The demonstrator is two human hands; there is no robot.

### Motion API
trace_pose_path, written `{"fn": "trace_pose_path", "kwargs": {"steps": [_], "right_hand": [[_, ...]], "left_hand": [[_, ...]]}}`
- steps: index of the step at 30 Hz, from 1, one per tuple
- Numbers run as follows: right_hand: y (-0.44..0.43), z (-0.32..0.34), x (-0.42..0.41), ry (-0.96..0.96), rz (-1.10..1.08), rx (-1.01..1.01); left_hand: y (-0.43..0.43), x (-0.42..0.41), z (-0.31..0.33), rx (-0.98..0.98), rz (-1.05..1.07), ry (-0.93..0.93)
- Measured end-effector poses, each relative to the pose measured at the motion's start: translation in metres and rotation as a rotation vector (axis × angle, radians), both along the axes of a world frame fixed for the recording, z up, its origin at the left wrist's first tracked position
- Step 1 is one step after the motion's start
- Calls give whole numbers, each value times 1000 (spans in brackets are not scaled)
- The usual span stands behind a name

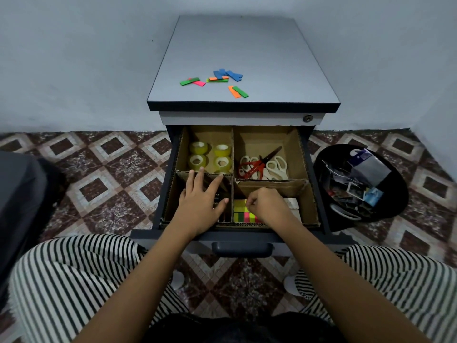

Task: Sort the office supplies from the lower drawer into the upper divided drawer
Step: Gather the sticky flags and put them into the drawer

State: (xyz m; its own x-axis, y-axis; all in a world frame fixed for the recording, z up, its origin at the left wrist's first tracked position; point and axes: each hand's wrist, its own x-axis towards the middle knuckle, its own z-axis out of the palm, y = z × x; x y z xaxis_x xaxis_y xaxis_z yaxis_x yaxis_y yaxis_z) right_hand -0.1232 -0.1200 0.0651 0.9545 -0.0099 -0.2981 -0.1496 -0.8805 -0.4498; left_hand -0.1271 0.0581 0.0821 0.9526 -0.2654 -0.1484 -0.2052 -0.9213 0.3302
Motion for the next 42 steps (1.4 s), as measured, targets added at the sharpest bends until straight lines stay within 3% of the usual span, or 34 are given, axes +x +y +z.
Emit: {"fn": "trace_pose_path", "kwargs": {"steps": [12, 18, 23, 28, 32, 36, 42], "right_hand": [[1, 14, -15, -197, -38, 151], [8, 57, 7, -565, -17, 250], [2, 96, 66, -782, -14, 66], [-2, 114, 107, -697, 90, -243], [-1, 114, 117, -618, 158, -376], [-2, 115, 119, -642, 139, -375], [-7, 115, 120, -740, 140, -319]], "left_hand": [[1, -1, 0, -47, 41, -55], [2, 27, 18, -213, 85, -355], [-7, 79, 52, -235, -51, -568], [-34, 115, 82, -102, -117, -633], [-49, 133, 88, 56, -107, -595], [-55, 138, 82, 125, -97, -603], [-47, 137, 76, 8, -106, -861]]}}
